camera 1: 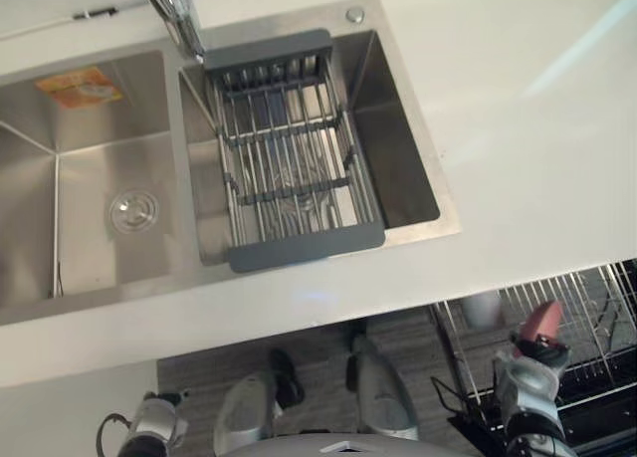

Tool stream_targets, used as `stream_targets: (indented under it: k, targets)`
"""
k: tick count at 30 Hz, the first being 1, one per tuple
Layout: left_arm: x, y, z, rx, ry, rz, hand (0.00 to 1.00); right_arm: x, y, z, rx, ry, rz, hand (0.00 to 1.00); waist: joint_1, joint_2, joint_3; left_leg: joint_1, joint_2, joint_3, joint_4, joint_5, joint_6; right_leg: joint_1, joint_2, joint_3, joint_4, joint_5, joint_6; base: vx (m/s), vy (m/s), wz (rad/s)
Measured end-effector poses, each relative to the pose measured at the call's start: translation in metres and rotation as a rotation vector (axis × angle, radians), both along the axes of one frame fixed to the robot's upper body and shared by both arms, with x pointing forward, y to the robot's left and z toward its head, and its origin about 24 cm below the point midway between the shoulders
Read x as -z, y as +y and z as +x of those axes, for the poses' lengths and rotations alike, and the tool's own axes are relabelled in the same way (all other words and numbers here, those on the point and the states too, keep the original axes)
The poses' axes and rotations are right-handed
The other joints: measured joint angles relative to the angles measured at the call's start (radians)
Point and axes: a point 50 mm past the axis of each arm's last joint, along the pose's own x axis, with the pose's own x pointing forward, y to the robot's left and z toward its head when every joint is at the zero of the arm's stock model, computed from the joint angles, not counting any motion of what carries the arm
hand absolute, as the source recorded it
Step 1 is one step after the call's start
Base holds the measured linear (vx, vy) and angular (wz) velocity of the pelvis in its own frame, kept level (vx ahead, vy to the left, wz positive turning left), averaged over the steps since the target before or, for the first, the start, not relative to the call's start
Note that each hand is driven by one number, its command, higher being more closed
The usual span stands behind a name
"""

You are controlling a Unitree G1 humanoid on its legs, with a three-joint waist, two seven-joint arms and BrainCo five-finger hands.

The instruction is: Walk over to the sink, pick up the cup, carry it to the dishwasher, place the cup inside the dishwasher, then close the dishwasher door

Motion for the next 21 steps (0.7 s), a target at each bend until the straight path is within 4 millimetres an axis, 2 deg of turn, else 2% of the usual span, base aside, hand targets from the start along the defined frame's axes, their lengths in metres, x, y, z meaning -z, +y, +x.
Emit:
stream_targets:
  k: [4,6,9,10,15,21]
  targets:
    - [0.003,0.0,-0.002,-0.074,-0.024,-0.073,0.0,-0.017,-0.029,0.002,0.066,-0.001,-0.007,1.0,0.009,0.043,0.028,-0.022,-0.009,0.003,-0.009,0.015,-0.002,-0.032,-0.003,0.004,0.007,0.0,0.0,-0.01,-0.032,0.01]
    - [0.007,-0.003,-0.006,-0.103,-0.029,-0.106,0.0,-0.036,-0.049,0.007,0.044,0.007,-0.044,1.0,-0.002,0.07,0.051,-0.027,-0.02,0.007,-0.022,0.028,-0.004,-0.047,-0.01,0.01,0.01,0.0,0.0,-0.01,-0.01,-0.02]
    - [0.01,-0.006,-0.009,-0.143,-0.035,-0.149,0.0,-0.045,-0.054,0.015,0.027,0.018,-0.024,1.0,-0.008,0.078,0.061,-0.042,-0.026,0.03,-0.031,0.044,-0.018,-0.084,-0.011,0.037,0.021,0.002,-0.001,-0.02,-0.038,-0.17]
    - [0.011,-0.007,-0.009,-0.145,-0.035,-0.157,0.0,-0.045,-0.054,0.016,0.029,0.023,-0.017,0.0,-0.008,0.079,0.061,-0.042,-0.027,0.037,-0.034,0.047,-0.018,-0.089,-0.01,0.043,0.021,0.003,-0.002,-0.01,-0.057,-0.28]
    - [0.012,-0.016,-0.002,-0.166,-0.084,-0.201,0.0,-0.036,-0.055,0.007,0.064,0.129,0.005,0.0,-0.027,0.082,0.063,-0.021,-0.024,0.071,-0.034,0.052,-0.027,-0.092,0.0,0.087,0.021,0.01,-0.008,-0.02,-0.039,-0.25]
    - [0.013,-0.028,0.005,-0.193,-0.109,-0.248,0.0,-0.042,-0.056,0.002,0.076,0.107,-0.045,0.0,-0.046,0.077,0.066,0.012,-0.018,0.099,-0.03,0.051,-0.029,-0.064,0.0,0.082,-0.002,0.003,-0.013,-0.05,-0.029,-0.17]
